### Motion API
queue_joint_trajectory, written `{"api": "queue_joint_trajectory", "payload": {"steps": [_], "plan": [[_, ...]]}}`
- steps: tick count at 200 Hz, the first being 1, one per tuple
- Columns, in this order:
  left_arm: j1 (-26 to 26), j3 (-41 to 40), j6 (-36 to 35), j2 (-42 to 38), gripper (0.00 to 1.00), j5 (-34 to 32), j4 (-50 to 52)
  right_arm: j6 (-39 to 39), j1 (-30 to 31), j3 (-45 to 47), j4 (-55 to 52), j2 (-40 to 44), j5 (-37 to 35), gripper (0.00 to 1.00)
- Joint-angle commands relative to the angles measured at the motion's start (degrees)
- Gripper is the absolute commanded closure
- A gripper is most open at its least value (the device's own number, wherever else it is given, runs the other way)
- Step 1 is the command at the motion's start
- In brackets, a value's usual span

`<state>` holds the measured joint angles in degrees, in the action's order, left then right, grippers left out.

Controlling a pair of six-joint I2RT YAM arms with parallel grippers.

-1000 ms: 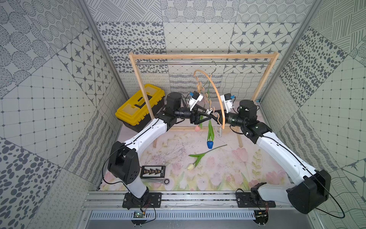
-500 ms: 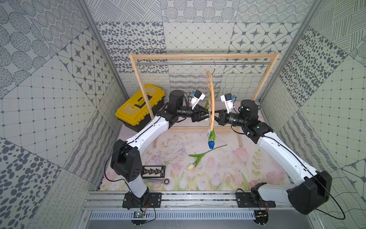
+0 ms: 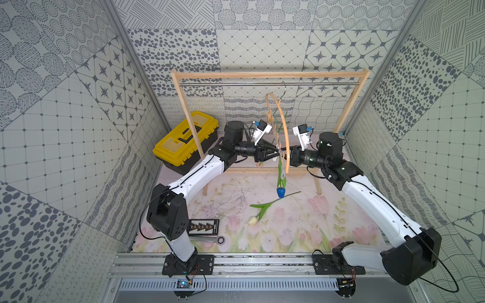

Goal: Dry the flowers on a clothes hanger
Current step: Open the clamp at the hanger.

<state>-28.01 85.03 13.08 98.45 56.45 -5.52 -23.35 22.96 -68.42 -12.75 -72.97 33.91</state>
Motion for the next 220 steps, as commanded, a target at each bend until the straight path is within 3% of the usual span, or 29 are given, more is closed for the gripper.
{"api": "queue_joint_trajectory", "payload": {"steps": [1, 46, 85, 123, 159, 193, 220], "plan": [[-0.47, -2.19, 4.44, -0.71, 0.89, -1.33, -8.56, -2.23, -0.90, 0.34, 3.69, 2.94, -3.49, 1.00], [-0.72, -3.55, 8.84, -0.38, 0.91, -1.50, -14.44, -5.47, -2.67, 3.56, 6.65, 5.12, -4.12, 1.00], [-1.41, -4.12, 10.63, -0.28, 0.99, -3.23, -16.46, -6.34, -2.75, 5.79, 7.04, 6.97, -4.89, 1.00], [-4.42, -7.81, 17.19, -1.75, 1.00, -17.73, -22.77, -10.64, -1.25, 17.14, 12.88, 14.06, -10.95, 1.00], [-8.43, -13.18, 25.78, -2.40, 1.00, -32.93, -30.29, -14.23, 5.78, 28.28, 21.66, 21.74, -22.86, 1.00], [-11.31, -17.67, 31.85, -2.39, 1.00, -40.45, -38.23, -15.92, 11.30, 34.60, 28.16, 24.15, -31.06, 1.00], [-12.12, -18.52, 33.77, -2.65, 1.00, -42.45, -40.23, -15.47, 13.13, 35.81, 30.68, 24.13, -33.88, 1.00]]}}
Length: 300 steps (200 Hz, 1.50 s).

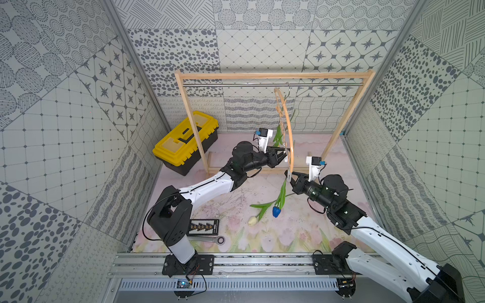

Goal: Dry the flowers on a clothes hanger
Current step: Open the clamp at the hanger, then clamp the flower onto the hanger.

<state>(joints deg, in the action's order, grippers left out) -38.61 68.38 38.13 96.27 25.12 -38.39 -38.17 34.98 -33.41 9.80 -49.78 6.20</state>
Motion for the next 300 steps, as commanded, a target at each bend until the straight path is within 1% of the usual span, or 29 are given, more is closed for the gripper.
{"api": "queue_joint_trajectory", "payload": {"steps": [1, 34, 91, 134, 178, 258, 261, 270, 274, 300], "plan": [[-1.54, -1.94, 8.81, -0.47, 1.00, -11.14, -7.38, -0.67, 1.13, 0.80, 8.21, 0.92, -6.22, 1.00], [-1.92, -3.06, 10.37, -0.60, 1.00, -11.58, -8.96, -0.95, 1.13, -0.71, 9.62, -1.64, -6.88, 1.00], [-2.06, -4.35, 10.88, -0.64, 1.00, -11.05, -11.10, -0.86, 1.17, -5.38, 11.53, -8.08, -3.45, 1.00], [-2.05, -4.96, 10.37, -0.80, 1.00, -10.76, -11.73, 0.04, 1.12, -7.12, 11.40, -9.55, -0.69, 1.00], [-2.18, -5.67, 10.17, -1.08, 1.00, -10.19, -12.14, 0.92, 0.33, -8.86, 9.32, -10.38, -2.03, 1.00], [-2.15, -5.85, 9.65, -1.08, 1.00, -9.84, -12.15, 1.67, -1.06, -9.57, 8.70, -10.95, 0.79, 1.00], [-2.15, -5.87, 9.49, -1.15, 0.97, -9.82, -12.18, 1.62, -1.06, -9.50, 8.75, -10.94, 0.83, 1.00], [-2.13, -5.88, 9.34, -1.23, 0.80, -9.61, -12.24, 1.81, -1.06, -9.25, 8.62, -10.79, 0.74, 1.00], [-2.21, -5.89, 9.30, -1.26, 0.76, -9.65, -12.29, 1.81, -1.07, -9.26, 8.59, -10.70, 0.59, 1.00], [-2.10, -6.05, 8.61, -1.43, 0.67, -9.04, -12.32, 2.10, -1.10, -9.22, 8.31, -10.70, 0.49, 1.00]]}}
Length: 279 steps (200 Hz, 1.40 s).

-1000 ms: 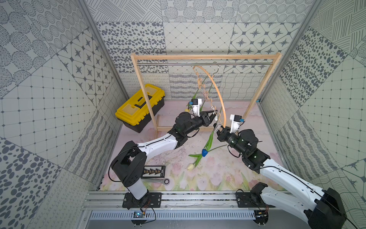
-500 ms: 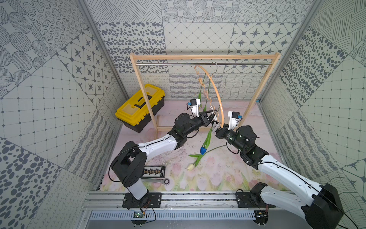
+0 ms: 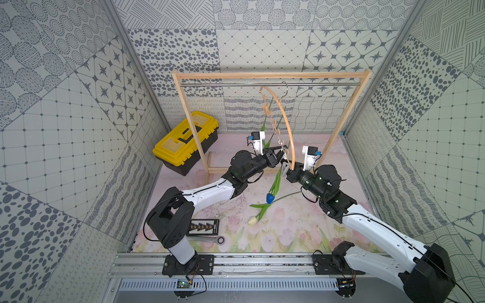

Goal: Dry the flowers on a clothes hanger
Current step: Clamp the flower onto the hanger.

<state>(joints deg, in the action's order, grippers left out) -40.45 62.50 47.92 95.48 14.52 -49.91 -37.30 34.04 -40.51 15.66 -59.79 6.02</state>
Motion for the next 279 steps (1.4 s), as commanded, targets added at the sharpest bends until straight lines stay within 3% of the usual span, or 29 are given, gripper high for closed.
{"api": "queue_joint_trajectory", "payload": {"steps": [1, 25, 56, 75, 103, 142, 149, 157, 214, 255, 279], "plan": [[-0.30, -0.18, -1.22, -0.65, 0.66, 1.56, -0.80, 1.20, -0.18, -2.12, 2.50, -0.73, 0.66, 1.00], [-0.36, -0.43, -1.23, -0.95, 0.52, 1.11, -0.73, 1.09, -0.14, -2.12, 2.12, -1.03, 0.75, 1.00], [-0.34, -0.96, -2.10, -1.26, 0.50, 0.51, -1.08, 0.89, -0.29, -1.29, 1.62, -0.42, 0.04, 1.00], [-0.31, -1.03, -2.74, -1.34, 0.42, 0.71, -0.91, 0.65, -0.56, -1.19, 1.27, -0.30, 0.23, 1.00], [-0.33, -1.64, -4.59, -2.08, 0.34, -0.07, -0.46, 0.73, -0.97, -0.51, -0.58, 1.17, -1.03, 0.76], [-0.25, -1.79, -9.05, -4.18, 0.32, -1.43, 4.31, 1.10, -3.96, 1.17, -9.59, 7.50, -4.76, 0.60], [-0.17, -1.96, -9.86, -4.59, 0.30, -1.68, 5.21, 1.32, -4.61, 1.37, -11.93, 8.94, -5.27, 0.48], [-0.16, -2.15, -10.88, -5.09, 0.28, -2.16, 6.40, 1.69, -5.26, 1.12, -15.20, 10.39, -5.98, 0.43], [0.19, -5.99, -22.50, -11.63, 0.19, -10.74, 19.07, 2.74, -5.83, -0.59, -35.74, 17.03, -10.15, 0.45], [0.19, -13.09, -30.28, -21.24, 0.10, -19.89, 30.87, 1.15, -5.84, -0.01, -44.79, 21.47, -10.66, 0.46], [0.22, -17.36, -30.30, -27.95, 0.09, -28.71, 40.53, -0.57, -5.85, -0.26, -50.20, 23.02, -11.54, 0.48]]}}
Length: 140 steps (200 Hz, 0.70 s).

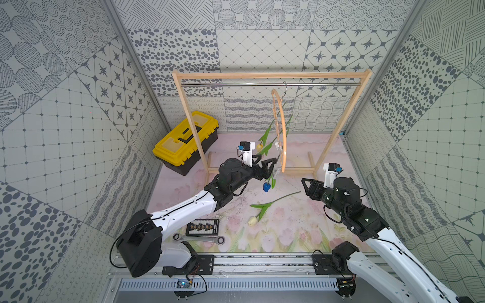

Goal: Dry the flowers on a clothes hanger
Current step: Clamp the flower onto the hanger, then pick up the flower at the center of the board.

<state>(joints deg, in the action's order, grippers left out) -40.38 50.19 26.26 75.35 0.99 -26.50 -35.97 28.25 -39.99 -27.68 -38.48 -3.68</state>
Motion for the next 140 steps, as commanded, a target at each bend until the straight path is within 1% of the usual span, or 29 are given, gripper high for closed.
{"api": "queue_joint_trajectory", "payload": {"steps": [1, 13, 38, 42, 55, 59, 67, 81, 89, 96, 106, 116, 130, 140], "plan": [[0.14, -5.26, -8.62, -8.39, 0.09, -15.19, 17.42, -2.00, -0.05, -0.83, -6.99, 1.72, -1.93, 0.48], [0.13, -8.00, -8.20, -11.49, 0.09, -18.35, 20.43, -2.69, -0.06, -0.72, -8.86, 2.19, -2.58, 0.49], [0.11, -12.97, -6.37, -16.33, 0.09, -19.28, 23.55, -4.53, -0.04, -0.86, -10.99, 2.10, -3.39, 0.50], [0.18, -13.52, -6.15, -16.47, 0.10, -19.00, 23.67, -4.96, -0.06, -0.87, -11.22, 1.84, -3.42, 0.50], [0.09, -14.45, -5.38, -15.16, 0.18, -17.19, 24.00, -6.26, -0.04, -0.94, -12.01, 1.05, -3.88, 0.50], [0.04, -14.54, -5.03, -14.28, 0.21, -16.49, 23.74, -6.61, -0.08, -0.89, -12.12, 0.75, -4.01, 0.51], [-0.10, -14.73, -5.18, -11.57, 0.29, -14.11, 22.22, -7.38, -0.06, -1.04, -12.42, 0.05, -4.26, 0.52], [-1.03, -13.35, -5.88, -4.85, 0.42, -10.44, 20.04, -8.75, -0.04, -1.01, -12.66, -1.10, -4.32, 0.54], [-1.73, -11.80, -7.18, -0.80, 0.48, -8.25, 19.28, -9.41, -0.06, -1.05, -12.87, -1.53, -4.35, 0.55], [-2.70, -10.23, -8.56, 2.95, 0.52, -7.60, 18.95, -9.90, -0.08, -1.10, -13.17, -1.80, -4.39, 0.55], [-4.12, -8.12, -11.38, 7.60, 0.55, -6.04, 17.92, -10.66, -0.06, -1.39, -13.91, -1.95, -4.41, 0.56], [-5.85, -6.29, -14.70, 11.51, 0.55, -4.66, 17.14, -11.35, -0.04, -1.43, -14.44, -1.90, -4.20, 0.56], [-7.55, -3.57, -17.90, 16.13, 0.53, -1.88, 16.70, -12.37, -0.05, -1.21, -14.77, -1.65, -3.54, 0.56], [-7.94, -1.82, -18.44, 18.84, 0.48, -0.06, 16.58, -12.91, -0.12, -0.98, -15.15, -1.67, -3.09, 0.56]]}}
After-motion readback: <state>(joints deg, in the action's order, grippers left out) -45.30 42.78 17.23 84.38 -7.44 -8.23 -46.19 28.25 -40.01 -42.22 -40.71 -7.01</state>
